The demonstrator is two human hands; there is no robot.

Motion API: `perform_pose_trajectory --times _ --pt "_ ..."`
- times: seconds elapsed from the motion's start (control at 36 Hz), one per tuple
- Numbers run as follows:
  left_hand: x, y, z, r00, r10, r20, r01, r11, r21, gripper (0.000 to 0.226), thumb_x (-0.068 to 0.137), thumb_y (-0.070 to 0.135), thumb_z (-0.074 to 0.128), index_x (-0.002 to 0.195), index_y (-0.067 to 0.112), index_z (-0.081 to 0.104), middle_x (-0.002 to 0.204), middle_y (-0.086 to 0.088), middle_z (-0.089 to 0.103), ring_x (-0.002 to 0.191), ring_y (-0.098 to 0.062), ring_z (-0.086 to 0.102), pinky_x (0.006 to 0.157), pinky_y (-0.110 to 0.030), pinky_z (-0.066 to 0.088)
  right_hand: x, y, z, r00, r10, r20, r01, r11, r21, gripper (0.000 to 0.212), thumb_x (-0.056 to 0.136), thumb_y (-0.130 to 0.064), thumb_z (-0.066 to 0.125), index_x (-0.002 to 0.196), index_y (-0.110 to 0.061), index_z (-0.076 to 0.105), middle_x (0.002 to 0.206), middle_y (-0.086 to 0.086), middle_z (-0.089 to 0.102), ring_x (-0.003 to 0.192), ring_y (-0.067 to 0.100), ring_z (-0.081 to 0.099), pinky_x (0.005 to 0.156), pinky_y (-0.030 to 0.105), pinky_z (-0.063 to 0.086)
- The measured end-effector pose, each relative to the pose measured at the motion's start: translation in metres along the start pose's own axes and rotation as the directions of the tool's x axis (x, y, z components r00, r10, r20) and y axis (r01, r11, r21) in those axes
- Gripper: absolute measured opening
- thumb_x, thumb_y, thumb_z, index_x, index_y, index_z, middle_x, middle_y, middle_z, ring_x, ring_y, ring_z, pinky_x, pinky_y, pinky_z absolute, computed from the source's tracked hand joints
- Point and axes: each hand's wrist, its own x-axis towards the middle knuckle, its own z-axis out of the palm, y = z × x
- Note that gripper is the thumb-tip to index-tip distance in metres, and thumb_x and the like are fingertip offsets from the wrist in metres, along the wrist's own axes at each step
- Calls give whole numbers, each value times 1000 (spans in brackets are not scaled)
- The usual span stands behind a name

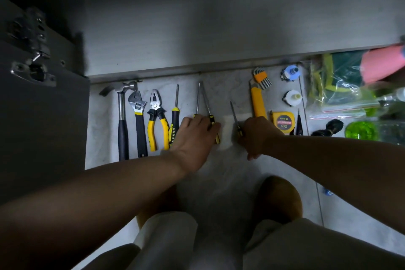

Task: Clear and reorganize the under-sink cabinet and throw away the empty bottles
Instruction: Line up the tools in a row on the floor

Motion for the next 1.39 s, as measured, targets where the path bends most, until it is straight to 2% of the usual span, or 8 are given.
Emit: perform_pose_trajectory --times 0.14,0.25,0.44,0.56,0.64,0.97,1.11,1.39 --pt "-7 -12 2 993 14 -115 -23 996 -82 85 78 32 73 153 24 35 132 -4 53 124 -28 47 99 -41 38 22 -17 -7 989 102 -108 -69 958 280 21 93 -24 61 90 -5 70 69 4 68 53 12 69 44 21 50" --pt "-15 -24 -2 982 -60 -182 31 987 -159 94 71 47 77 152 26 34 139 -4 44 133 -27 41 107 -42 37 26 -28 -13 992 87 -89 -52 938 344 20 92 -23 62 93 -4 67 74 10 74 63 20 74 64 36 62" --pt "-36 -50 -1 980 -152 -127 127 974 -189 91 72 50 80 147 22 38 156 -14 25 141 -32 32 106 -44 45 13 -41 -5 861 -256 -440 208 966 -154 55 85 -20 65 132 -15 37 120 14 46 102 34 59 70 40 51" --pt "-41 -56 3 985 -135 -106 103 959 -266 79 78 27 79 146 16 40 161 -15 16 145 -35 31 98 -40 53 7 -47 -3 834 -438 -335 367 895 -255 75 81 -16 72 144 -18 32 132 14 36 107 30 53 84 40 55" --pt "-40 -56 7 986 -119 -114 80 951 -299 75 83 16 75 148 11 38 162 -14 17 153 -33 18 107 -43 50 6 -55 -1 864 -432 -260 385 898 -211 62 87 -14 66 143 -13 38 139 16 30 113 33 52 91 41 53" --pt "-34 -55 8 989 -107 -104 67 942 -329 86 86 30 78 156 28 27 163 -11 16 153 -30 18 111 -39 43 7 -61 2 861 -414 -297 387 910 -146 55 93 -14 62 144 -12 40 137 13 32 94 22 54 81 26 49" --pt "-29 -54 9 996 -62 -65 49 982 -183 88 87 44 72 159 33 23 164 -13 18 156 -28 4 116 -42 33 8 -53 1 842 -305 -444 260 952 -161 55 86 -17 64 137 -22 44 130 11 34 113 28 47 84 41 55" --pt "-28 -52 7 997 -51 -61 42 988 -147 71 93 44 63 156 30 32 159 -1 33 155 -28 8 116 -41 36 22 -37 8 907 -261 -330 279 960 7 54 86 -11 64 137 -14 46 125 12 38 93 28 58 78 34 55"
